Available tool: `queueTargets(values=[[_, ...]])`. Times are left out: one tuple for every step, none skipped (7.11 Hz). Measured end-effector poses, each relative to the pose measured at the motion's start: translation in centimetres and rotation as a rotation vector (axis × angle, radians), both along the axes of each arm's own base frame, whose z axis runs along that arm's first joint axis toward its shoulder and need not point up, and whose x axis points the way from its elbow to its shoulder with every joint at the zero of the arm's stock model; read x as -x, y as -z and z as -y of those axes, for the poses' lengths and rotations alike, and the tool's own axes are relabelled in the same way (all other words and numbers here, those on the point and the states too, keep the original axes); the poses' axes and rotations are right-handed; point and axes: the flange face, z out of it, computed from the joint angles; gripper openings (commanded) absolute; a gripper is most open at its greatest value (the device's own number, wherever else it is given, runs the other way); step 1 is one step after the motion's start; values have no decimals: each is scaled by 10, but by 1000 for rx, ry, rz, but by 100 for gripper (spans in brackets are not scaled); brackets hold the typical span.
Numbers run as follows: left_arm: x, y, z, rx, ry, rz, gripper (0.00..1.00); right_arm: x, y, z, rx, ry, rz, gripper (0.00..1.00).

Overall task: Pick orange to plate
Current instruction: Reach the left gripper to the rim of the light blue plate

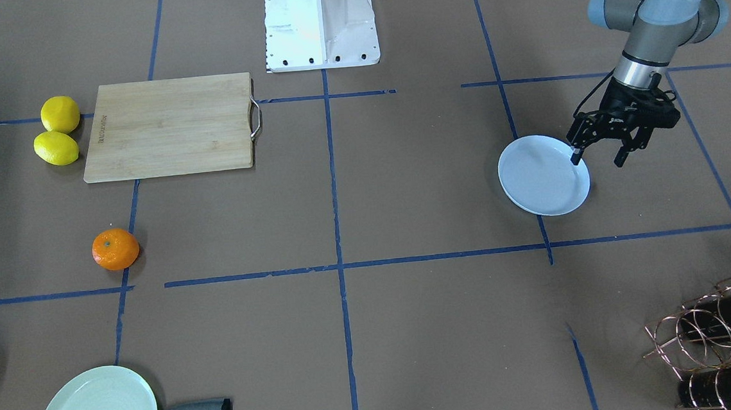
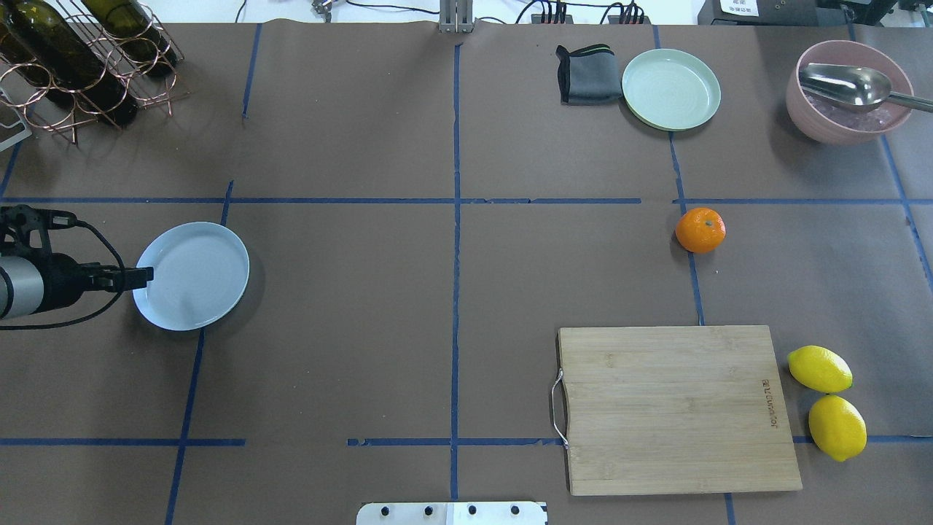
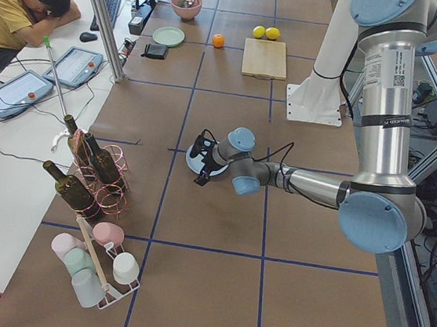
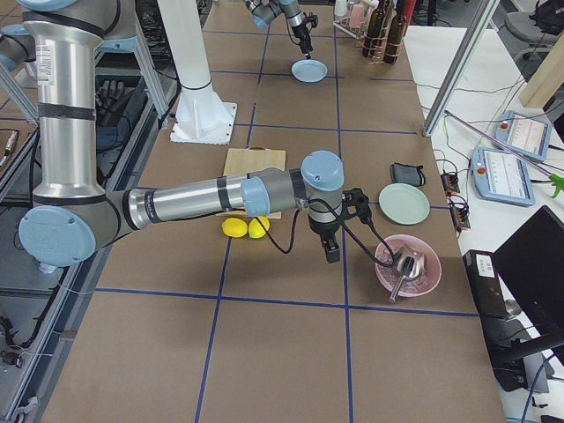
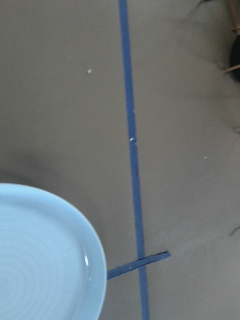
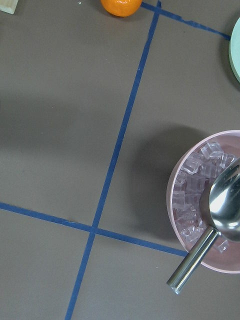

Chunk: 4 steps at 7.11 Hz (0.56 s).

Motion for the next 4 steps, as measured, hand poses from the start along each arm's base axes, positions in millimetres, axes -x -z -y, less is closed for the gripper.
queueTargets(values=[[-8, -2, -5, 6, -4, 2, 0, 0, 0, 0, 0, 0, 0, 100], [-11, -4, -7, 8, -6, 4, 0, 0, 0, 0, 0, 0, 0, 100], [-12, -4, -7, 8, -7, 4, 0, 0, 0, -1, 0, 0, 0, 100], [-13, -2, -8, 6, -8, 1, 0, 0, 0, -1, 0, 0, 0, 100]])
